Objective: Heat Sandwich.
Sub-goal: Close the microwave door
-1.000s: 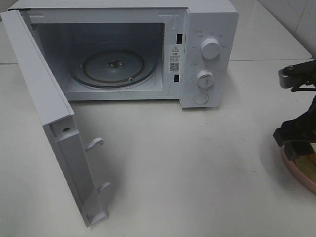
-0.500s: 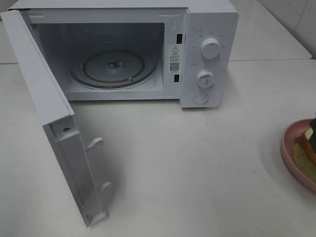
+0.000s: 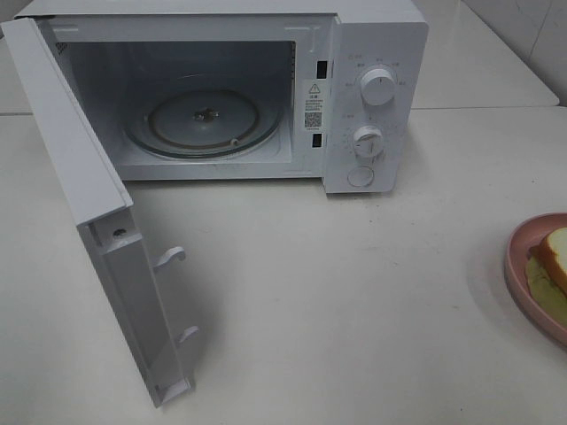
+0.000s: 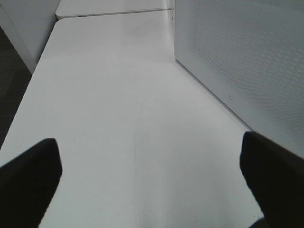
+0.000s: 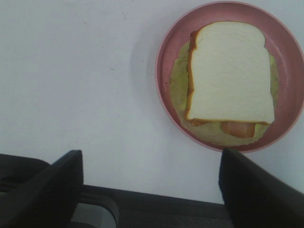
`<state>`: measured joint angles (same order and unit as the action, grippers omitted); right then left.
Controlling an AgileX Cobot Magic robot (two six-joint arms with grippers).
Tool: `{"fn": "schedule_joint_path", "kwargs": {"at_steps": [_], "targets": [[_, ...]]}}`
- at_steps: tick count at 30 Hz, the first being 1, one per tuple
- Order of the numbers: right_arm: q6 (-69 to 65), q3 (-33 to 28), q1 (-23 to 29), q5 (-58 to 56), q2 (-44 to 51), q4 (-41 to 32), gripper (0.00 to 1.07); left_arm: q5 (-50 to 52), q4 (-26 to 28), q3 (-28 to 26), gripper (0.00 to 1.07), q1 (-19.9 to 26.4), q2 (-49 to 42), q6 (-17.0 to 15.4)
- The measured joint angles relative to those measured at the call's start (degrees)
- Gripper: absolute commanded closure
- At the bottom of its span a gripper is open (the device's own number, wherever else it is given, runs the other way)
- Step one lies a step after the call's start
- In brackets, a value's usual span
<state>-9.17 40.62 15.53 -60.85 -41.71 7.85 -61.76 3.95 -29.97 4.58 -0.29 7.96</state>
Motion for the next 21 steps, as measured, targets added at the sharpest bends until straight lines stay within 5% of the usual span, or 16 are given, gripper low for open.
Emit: {"fn": "schedule_joint_path", "kwargs": {"at_steps": [13,21], "targets": [[1.55,-8.77,0.0,-0.8,18.39,-0.17,0.31,0.0,0.0,0.0,0.09,0.0,0.0,0.0],[1.89,-9.85,-5.5,-0.23,24.35,-1.26,0.31,0.0,0.0,0.0,0.09,0.0,0.0,0.0]]}}
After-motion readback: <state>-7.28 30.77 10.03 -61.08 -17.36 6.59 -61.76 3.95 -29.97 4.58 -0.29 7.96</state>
